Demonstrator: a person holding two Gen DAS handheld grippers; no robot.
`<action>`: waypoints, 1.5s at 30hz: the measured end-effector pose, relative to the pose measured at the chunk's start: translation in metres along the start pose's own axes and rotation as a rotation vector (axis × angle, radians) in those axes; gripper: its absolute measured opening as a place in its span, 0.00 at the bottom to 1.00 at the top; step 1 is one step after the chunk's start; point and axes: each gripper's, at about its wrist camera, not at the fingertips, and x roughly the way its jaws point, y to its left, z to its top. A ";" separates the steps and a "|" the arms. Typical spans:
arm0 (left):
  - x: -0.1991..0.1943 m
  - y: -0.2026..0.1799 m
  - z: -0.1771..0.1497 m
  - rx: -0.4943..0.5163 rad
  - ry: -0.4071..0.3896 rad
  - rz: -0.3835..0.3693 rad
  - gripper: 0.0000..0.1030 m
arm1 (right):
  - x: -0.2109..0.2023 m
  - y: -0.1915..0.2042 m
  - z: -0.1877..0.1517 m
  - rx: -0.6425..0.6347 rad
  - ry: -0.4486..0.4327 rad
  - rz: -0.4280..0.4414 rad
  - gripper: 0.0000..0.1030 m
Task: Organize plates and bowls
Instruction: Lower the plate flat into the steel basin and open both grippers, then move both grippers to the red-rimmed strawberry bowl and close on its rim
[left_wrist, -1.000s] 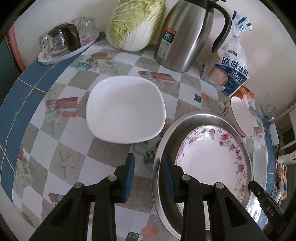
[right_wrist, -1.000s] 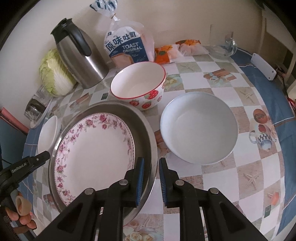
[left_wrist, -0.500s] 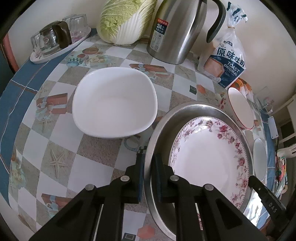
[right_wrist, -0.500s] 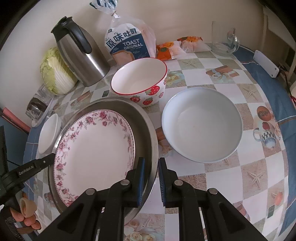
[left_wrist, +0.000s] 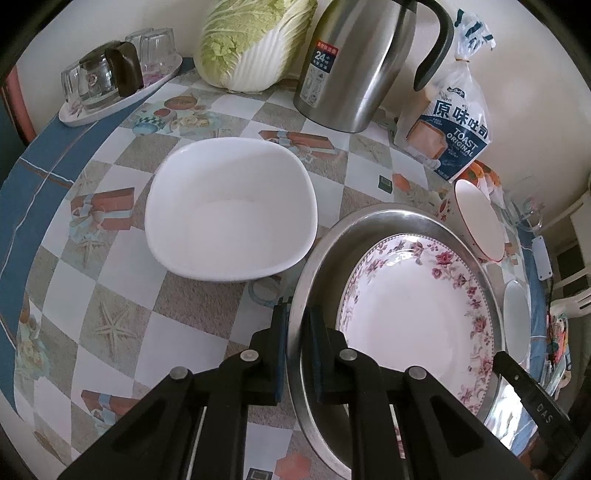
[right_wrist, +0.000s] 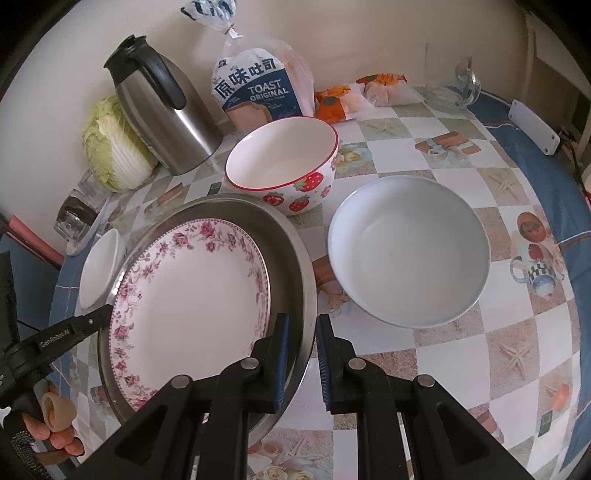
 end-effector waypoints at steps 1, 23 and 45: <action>-0.002 0.000 0.001 0.003 -0.002 0.004 0.12 | 0.000 -0.002 0.000 0.012 0.001 0.010 0.15; -0.024 -0.016 0.006 0.084 -0.041 0.093 0.72 | -0.020 0.012 0.007 -0.042 -0.072 -0.021 0.62; -0.027 -0.054 0.055 0.199 -0.074 0.104 0.82 | -0.012 0.007 0.031 -0.069 -0.090 -0.081 0.86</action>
